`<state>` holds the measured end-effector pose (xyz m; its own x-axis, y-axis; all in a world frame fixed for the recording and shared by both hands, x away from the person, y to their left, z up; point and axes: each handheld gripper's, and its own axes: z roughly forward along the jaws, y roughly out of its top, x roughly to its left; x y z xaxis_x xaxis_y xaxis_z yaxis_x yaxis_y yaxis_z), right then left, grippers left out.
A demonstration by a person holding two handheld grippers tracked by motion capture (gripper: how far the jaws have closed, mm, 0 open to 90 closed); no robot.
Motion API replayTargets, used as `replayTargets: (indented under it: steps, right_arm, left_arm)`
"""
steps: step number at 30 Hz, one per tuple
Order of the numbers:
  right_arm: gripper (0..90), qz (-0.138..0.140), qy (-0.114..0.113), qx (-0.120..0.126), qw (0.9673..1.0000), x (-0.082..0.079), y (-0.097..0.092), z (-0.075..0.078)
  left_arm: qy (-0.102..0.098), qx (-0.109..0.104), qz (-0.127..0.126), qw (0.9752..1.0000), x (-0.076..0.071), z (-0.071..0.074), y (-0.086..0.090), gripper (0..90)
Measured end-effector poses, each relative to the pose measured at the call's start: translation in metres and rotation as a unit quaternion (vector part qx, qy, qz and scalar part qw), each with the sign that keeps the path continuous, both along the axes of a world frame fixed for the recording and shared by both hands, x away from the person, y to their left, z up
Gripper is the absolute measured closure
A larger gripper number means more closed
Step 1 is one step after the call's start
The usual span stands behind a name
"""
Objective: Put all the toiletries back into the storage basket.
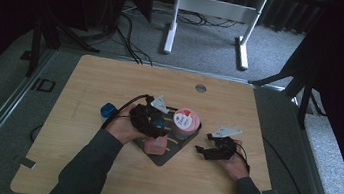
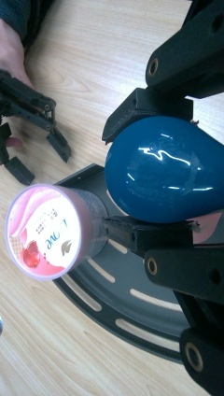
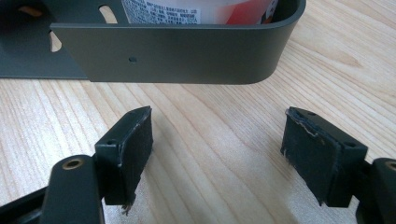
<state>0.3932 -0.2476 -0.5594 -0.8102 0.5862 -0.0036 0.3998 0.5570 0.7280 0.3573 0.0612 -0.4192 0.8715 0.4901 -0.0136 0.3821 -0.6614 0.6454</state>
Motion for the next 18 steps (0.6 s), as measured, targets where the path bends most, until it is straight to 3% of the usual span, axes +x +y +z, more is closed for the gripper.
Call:
replayTargets:
  steps: [18]
  right_arm:
    - [24.3,0.000,0.000,0.000,1.0000,0.000,0.000,0.000]
  left_arm:
    - [0.007,-0.007,0.021,0.9997,0.016,-0.005,-0.002,53.4]
